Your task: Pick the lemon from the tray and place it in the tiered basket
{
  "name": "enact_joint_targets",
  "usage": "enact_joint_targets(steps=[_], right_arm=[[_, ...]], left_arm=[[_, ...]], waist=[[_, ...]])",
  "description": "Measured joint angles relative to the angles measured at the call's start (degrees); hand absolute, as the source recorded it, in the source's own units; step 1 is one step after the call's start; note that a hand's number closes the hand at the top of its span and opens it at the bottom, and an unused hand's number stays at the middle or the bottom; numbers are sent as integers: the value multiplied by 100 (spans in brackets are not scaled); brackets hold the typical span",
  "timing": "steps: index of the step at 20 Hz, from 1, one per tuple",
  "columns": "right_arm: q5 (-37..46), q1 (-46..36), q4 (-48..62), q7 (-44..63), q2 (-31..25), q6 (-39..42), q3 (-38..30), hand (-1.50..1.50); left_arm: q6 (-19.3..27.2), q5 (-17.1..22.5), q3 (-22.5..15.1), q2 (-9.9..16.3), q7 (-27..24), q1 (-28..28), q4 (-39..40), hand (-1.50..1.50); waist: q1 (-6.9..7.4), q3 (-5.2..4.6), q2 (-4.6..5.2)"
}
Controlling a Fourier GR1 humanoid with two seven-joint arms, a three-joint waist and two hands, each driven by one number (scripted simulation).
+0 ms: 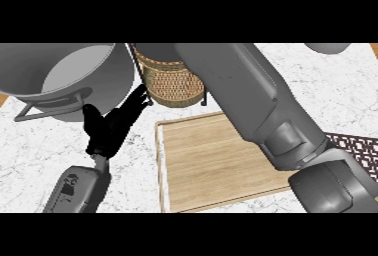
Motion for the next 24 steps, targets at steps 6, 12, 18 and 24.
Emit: enact_joint_targets(steps=[6,12,18,24], right_arm=[[-50,39,147,230,-35,-296,-225,-150],[-79,946,-964,515,-321,395,49,-150],[-347,1916,-2557,890,-975,1648,325,-150],[-795,3137,-4467,1288,-1913,2615,309,-150]], left_arm=[[80,-3,130,60,-105,411,-131,0],[57,132,411,222,-125,702,-197,0],[130,183,575,289,-62,905,-298,0],[187,155,592,284,-92,1108,-450,0]], waist=[[-396,11,-120],[-789,22,-250],[-1056,31,-334],[-1219,32,-367]])
